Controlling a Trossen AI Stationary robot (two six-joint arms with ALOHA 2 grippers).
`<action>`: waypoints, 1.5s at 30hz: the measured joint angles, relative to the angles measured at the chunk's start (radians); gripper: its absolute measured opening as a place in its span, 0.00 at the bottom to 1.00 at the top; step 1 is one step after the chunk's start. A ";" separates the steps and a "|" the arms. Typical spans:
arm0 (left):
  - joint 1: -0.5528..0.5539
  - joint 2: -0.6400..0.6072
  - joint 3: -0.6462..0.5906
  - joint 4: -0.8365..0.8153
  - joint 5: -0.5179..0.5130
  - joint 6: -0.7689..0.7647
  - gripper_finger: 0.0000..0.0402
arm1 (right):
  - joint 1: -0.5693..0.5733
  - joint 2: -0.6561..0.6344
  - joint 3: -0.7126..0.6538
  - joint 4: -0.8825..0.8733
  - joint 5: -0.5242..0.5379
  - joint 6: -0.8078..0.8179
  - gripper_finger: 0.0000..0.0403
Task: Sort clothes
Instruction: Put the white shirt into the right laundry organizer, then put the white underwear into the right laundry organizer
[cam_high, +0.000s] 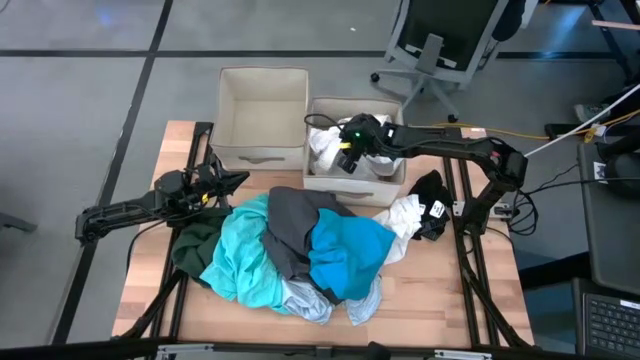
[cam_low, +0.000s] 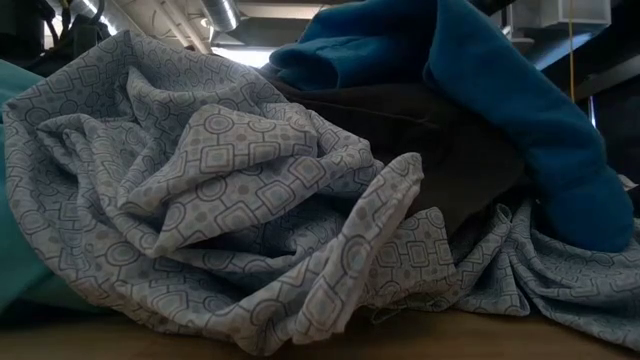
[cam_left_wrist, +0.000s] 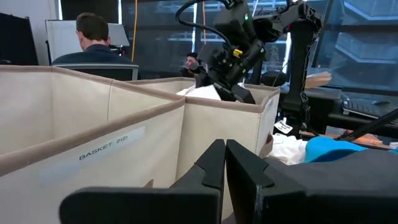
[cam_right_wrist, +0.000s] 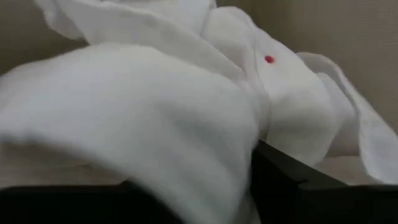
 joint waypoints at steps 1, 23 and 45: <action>0.000 0.000 0.000 0.000 0.000 0.000 0.01 | 0.000 0.000 0.000 0.001 0.000 0.000 0.40; 0.000 0.000 0.000 -0.002 0.000 -0.009 0.01 | 0.205 -0.116 0.357 -0.453 0.038 -0.022 0.66; 0.000 0.000 0.000 -0.002 0.000 -0.014 0.01 | 0.732 -0.277 0.356 -0.854 0.174 0.466 0.66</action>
